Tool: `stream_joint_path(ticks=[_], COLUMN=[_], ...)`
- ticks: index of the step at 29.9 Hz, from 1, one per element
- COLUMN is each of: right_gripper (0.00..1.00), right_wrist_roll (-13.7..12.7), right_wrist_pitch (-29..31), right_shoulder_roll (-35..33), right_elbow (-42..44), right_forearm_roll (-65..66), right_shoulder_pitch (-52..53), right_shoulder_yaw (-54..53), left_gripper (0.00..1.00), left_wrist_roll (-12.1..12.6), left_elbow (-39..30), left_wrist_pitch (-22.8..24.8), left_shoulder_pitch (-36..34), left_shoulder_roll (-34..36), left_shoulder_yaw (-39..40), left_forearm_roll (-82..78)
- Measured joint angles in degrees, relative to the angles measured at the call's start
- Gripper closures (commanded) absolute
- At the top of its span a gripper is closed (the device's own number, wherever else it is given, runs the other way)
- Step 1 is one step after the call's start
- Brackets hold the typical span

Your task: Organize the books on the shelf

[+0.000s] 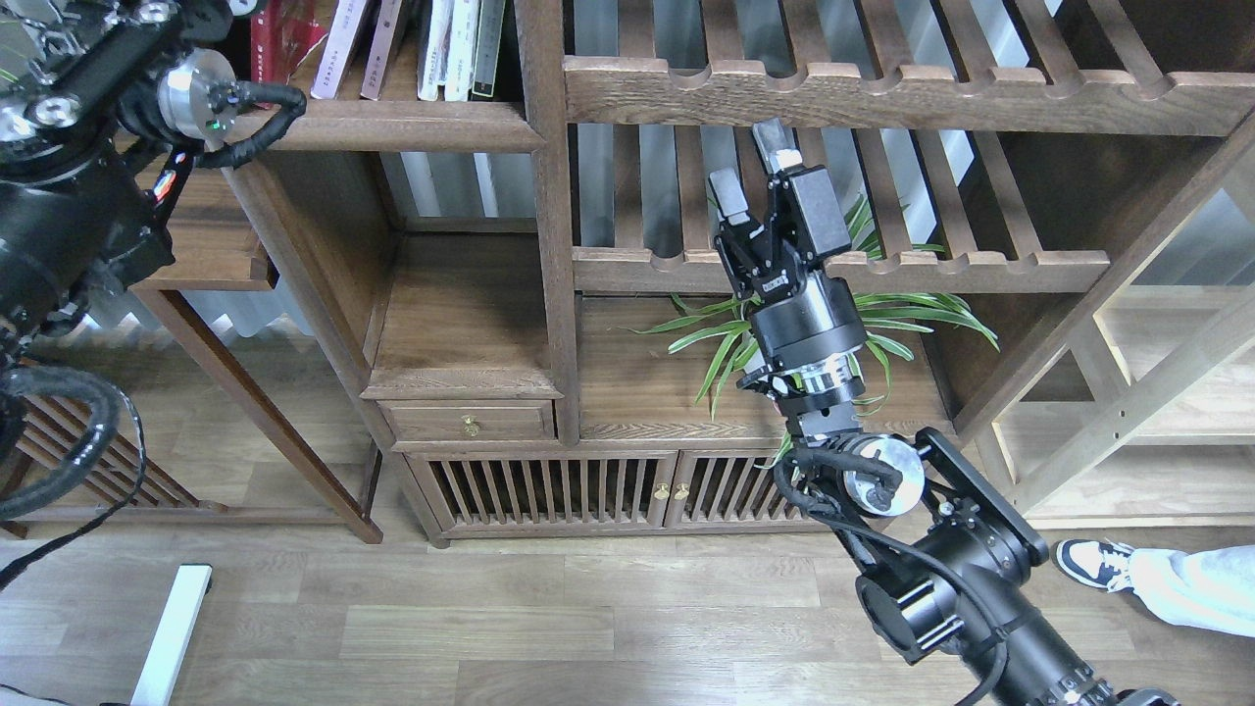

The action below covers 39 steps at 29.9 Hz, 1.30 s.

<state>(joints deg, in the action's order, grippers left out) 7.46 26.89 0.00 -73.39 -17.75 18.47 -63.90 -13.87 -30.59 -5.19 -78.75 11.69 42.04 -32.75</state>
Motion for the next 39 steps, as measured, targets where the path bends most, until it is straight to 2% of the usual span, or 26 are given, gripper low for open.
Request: stream_joint_path(ticks=[15, 20, 31, 36, 39], right_gripper=[0.06, 0.06, 0.06, 0.06, 0.06], right_wrist_roll=[0.01, 0.02, 0.02, 0.03, 0.08], right_wrist_pitch=[0.00, 0.00, -0.05, -0.51, -0.60], right_shoulder_roll=[-0.52, -0.53, -0.52, -0.07, 0.00], right_elbow=[-0.10, -0.11, -0.14, -0.09, -0.08], right_forearm_roll=[0.00, 0.00, 0.00, 0.07, 0.09], right_shoulder_pitch=[0.04, 0.05, 0.06, -0.04, -0.04], right_shoulder_yaw=[0.09, 0.09, 0.77, 1.01, 1.02], left_gripper=[0.66, 0.57, 0.49, 0.34, 0.30], left_wrist_roll=[-2.46, -3.06, -4.01, -5.18, -5.69], left_elbow=[0.52, 0.14, -0.82, -3.23, -5.82], left_wrist_pitch=[0.06, 0.49, 2.65, 3.07, 3.08], left_shoulder_pitch=[-5.59, -6.19, -5.05, -4.55, -3.92], left_shoulder_roll=[-0.66, -1.21, -3.09, -3.15, -2.58], left_shoulder_yaw=[0.23, 0.11, -0.66, -0.40, -0.10], left_forearm_roll=[6.36, 7.67, 8.13, 10.87, 11.69])
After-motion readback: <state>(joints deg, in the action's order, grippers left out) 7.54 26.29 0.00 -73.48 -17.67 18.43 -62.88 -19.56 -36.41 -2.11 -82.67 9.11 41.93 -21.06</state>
